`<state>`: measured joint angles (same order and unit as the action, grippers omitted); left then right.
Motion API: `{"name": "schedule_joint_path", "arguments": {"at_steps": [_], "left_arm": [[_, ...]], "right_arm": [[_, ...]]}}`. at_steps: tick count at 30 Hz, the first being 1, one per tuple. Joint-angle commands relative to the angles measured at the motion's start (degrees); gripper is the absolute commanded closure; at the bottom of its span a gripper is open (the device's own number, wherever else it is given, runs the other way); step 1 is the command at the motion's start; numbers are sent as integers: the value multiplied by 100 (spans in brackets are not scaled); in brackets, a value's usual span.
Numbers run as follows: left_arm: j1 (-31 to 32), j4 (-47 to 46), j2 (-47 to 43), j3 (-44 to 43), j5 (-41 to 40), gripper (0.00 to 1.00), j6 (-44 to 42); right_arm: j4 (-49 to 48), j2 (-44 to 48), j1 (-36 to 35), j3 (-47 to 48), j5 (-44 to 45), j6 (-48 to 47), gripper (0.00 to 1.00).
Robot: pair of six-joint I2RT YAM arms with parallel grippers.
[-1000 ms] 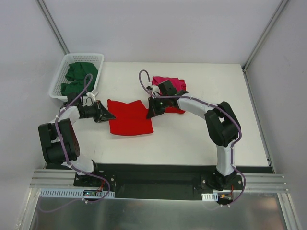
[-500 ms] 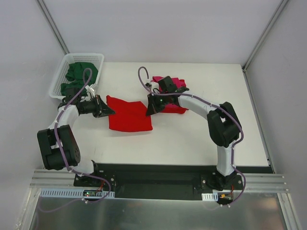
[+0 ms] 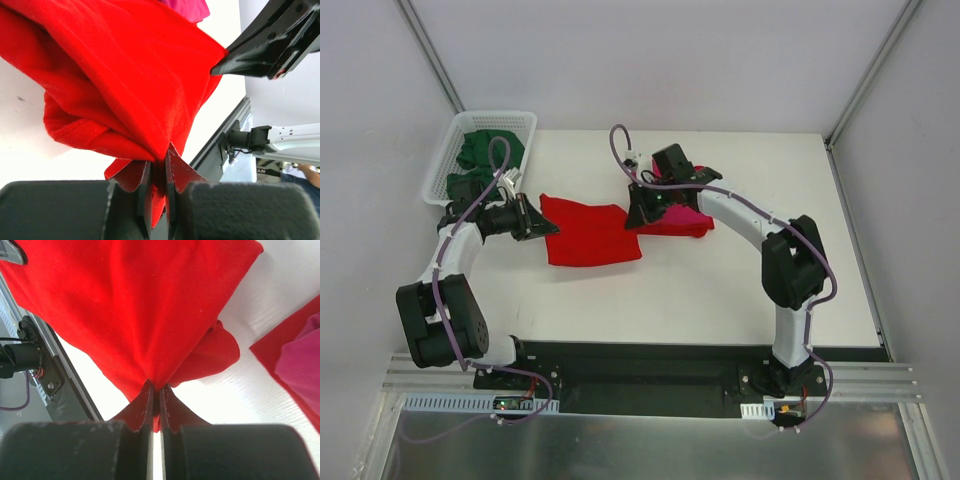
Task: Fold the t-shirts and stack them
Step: Put the neatly folded tshirt into the corner of the board with the right arm
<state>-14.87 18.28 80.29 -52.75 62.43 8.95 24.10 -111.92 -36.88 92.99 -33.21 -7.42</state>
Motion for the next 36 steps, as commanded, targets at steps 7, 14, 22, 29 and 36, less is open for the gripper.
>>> {"name": "schedule_joint_path", "arguments": {"at_steps": [7, 14, 22, 29, 36], "left_arm": [[125, -528, -356, -428, -30, 100, -78], [222, -615, -111, -780, -108, 100, -25], [625, -738, 399, -1509, -267, 100, 37], [994, -782, 1128, -2212, -390, 100, 124], [1302, -835, 1673, -2862, -504, 100, 151]], "right_arm": [[376, 364, 252, 826, 131, -277, 99], [543, 241, 392, 1221, 297, -444, 99], [702, 100, 550, 1687, 543, -559, 99], [702, -84, 998, 1959, 684, -603, 99], [702, -251, 1438, 2206, 693, -506, 99]]}}
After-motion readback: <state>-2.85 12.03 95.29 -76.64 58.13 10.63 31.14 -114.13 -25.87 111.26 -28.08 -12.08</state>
